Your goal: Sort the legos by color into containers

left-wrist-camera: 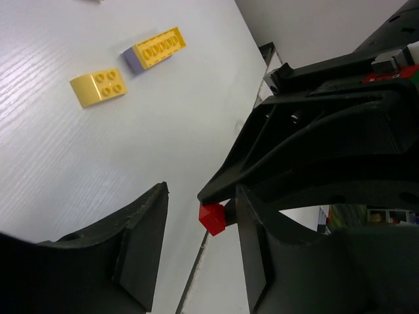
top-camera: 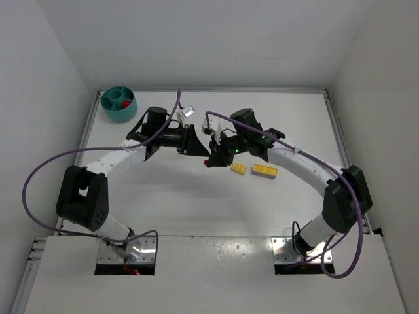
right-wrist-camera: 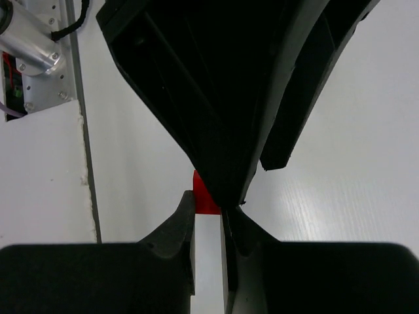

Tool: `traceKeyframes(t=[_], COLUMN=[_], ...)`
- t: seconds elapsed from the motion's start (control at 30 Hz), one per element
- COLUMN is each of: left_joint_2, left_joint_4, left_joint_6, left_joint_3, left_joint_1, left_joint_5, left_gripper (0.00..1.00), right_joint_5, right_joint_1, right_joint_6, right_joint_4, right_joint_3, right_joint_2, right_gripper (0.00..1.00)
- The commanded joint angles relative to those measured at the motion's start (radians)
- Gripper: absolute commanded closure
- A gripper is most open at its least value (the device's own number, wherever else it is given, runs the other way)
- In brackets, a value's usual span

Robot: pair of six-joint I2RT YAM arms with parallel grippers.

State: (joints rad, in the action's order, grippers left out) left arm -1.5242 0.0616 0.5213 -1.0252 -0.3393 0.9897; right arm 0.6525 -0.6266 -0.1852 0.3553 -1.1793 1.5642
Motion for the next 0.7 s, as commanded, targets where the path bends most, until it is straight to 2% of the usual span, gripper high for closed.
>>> traceKeyframes(t=[0.0, 0.4, 0.5, 0.67], left_joint_2=[-0.002, 0.019, 0.028, 0.029], left_joint_4=[-0.022, -0.022, -0.022, -0.031], left_joint_6=[0.011, 0.002, 0.011, 0.011], left_joint_3=[-0.015, 0.045, 0.056, 0.065], left_joint_1=[-0.024, -0.024, -0.024, -0.024], left_joint_5=[-0.003, -0.022, -0.022, -0.013], left_gripper=[0.49, 0.52, 0.57, 0.76], right_joint_5=[-0.03, -0.114, -0.123, -0.123], right_joint_1=[-0.01, -0.01, -0.01, -0.01], right_joint_6=[-0.02, -0.01, -0.019, -0.019], right_joint_4=[-0.021, -0.03, -0.019, -0.029], right_joint_3=[-0.039, -0.088, -0.097, -0.097], right_joint_2=[-0.021, -0.012, -0.012, -0.012], right_gripper=[1.0, 1.0, 1.0, 1.0])
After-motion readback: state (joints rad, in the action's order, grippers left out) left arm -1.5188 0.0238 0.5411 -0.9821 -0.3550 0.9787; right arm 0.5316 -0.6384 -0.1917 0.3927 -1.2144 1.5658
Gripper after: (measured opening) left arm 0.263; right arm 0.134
